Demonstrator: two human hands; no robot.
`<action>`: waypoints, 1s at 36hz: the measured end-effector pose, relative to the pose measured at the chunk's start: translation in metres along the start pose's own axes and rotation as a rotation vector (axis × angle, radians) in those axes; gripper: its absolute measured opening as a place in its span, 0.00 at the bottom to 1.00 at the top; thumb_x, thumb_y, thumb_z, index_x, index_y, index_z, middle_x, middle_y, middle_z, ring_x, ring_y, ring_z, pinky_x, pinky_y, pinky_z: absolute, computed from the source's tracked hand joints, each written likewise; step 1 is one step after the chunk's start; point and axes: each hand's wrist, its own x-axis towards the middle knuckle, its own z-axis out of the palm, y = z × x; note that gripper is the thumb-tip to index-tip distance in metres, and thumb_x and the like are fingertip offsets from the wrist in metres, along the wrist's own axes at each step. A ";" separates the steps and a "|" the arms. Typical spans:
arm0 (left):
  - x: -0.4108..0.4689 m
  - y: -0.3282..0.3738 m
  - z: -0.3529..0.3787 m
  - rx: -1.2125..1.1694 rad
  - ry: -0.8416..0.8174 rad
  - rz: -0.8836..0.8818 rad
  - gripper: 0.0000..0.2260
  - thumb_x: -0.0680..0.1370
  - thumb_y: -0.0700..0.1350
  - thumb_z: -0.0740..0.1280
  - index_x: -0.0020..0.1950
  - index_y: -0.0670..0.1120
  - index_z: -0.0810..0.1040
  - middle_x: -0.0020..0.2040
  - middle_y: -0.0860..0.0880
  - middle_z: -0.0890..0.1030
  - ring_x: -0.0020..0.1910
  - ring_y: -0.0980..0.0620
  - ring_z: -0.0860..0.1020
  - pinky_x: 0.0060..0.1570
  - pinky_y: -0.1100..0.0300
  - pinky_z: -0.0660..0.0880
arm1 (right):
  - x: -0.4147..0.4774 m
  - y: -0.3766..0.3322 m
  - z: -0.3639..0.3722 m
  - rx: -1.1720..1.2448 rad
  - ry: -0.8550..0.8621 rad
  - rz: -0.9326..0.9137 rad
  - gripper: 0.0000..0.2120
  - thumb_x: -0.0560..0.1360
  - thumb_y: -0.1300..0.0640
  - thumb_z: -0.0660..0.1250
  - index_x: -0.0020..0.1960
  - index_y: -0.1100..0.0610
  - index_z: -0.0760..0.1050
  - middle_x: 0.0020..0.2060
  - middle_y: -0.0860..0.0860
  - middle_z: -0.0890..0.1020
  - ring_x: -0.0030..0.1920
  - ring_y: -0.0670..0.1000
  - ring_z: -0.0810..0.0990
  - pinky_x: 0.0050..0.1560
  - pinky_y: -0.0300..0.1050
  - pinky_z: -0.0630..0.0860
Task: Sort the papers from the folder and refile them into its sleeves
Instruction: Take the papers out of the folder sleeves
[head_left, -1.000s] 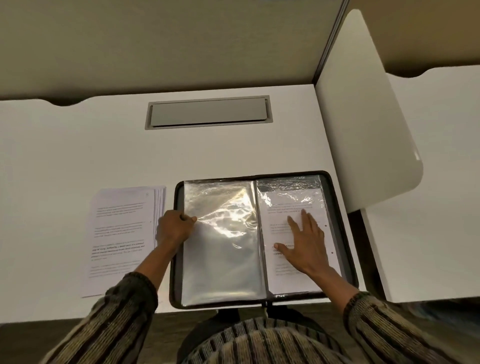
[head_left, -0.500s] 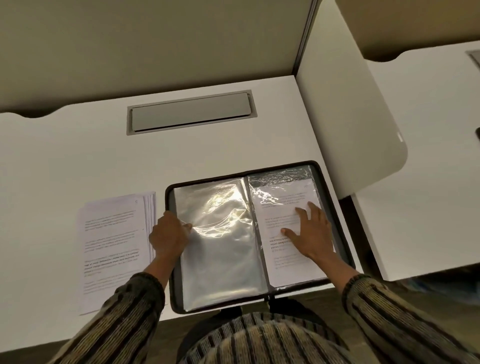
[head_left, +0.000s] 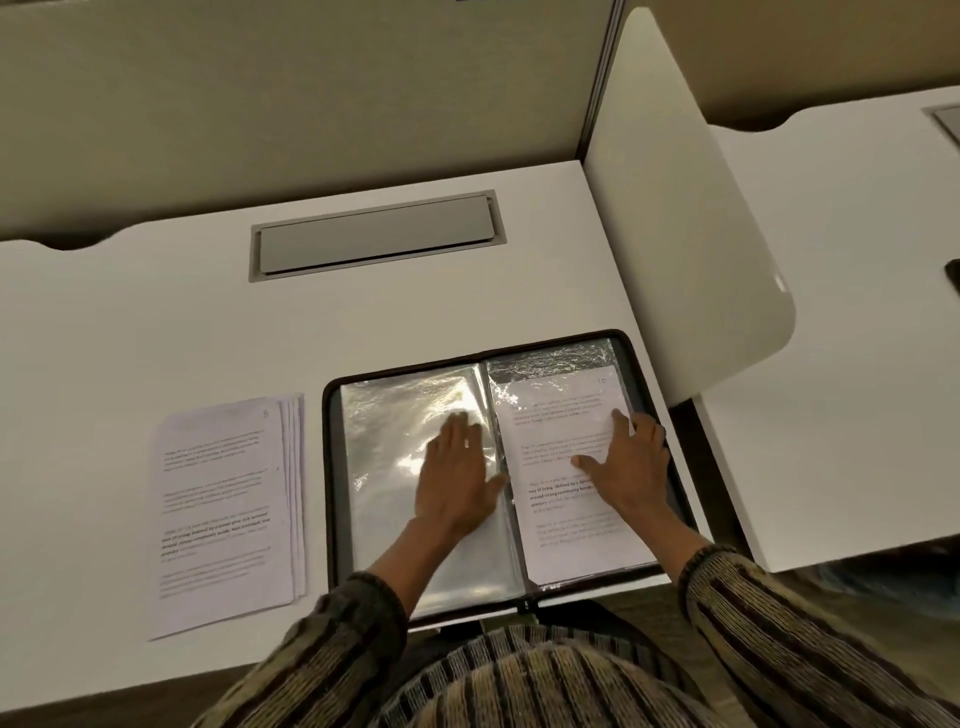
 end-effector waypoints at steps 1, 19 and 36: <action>0.000 0.008 0.005 -0.026 -0.028 0.036 0.42 0.81 0.62 0.68 0.85 0.42 0.54 0.86 0.42 0.51 0.86 0.42 0.48 0.84 0.44 0.53 | 0.001 0.001 -0.001 0.004 0.010 0.000 0.48 0.71 0.36 0.77 0.80 0.57 0.60 0.74 0.61 0.64 0.74 0.62 0.62 0.72 0.64 0.68; -0.005 0.042 0.051 0.165 -0.223 0.165 0.56 0.78 0.64 0.72 0.85 0.43 0.35 0.81 0.43 0.23 0.81 0.43 0.27 0.84 0.44 0.41 | 0.026 0.010 -0.018 0.047 0.019 0.122 0.42 0.67 0.39 0.82 0.68 0.59 0.67 0.64 0.61 0.74 0.65 0.62 0.73 0.62 0.60 0.76; -0.004 0.050 0.050 0.209 -0.240 0.125 0.56 0.77 0.61 0.74 0.85 0.41 0.36 0.81 0.41 0.24 0.82 0.42 0.27 0.84 0.42 0.44 | 0.048 0.001 -0.036 0.398 0.032 0.116 0.21 0.78 0.43 0.72 0.63 0.52 0.69 0.52 0.52 0.84 0.51 0.57 0.83 0.61 0.60 0.77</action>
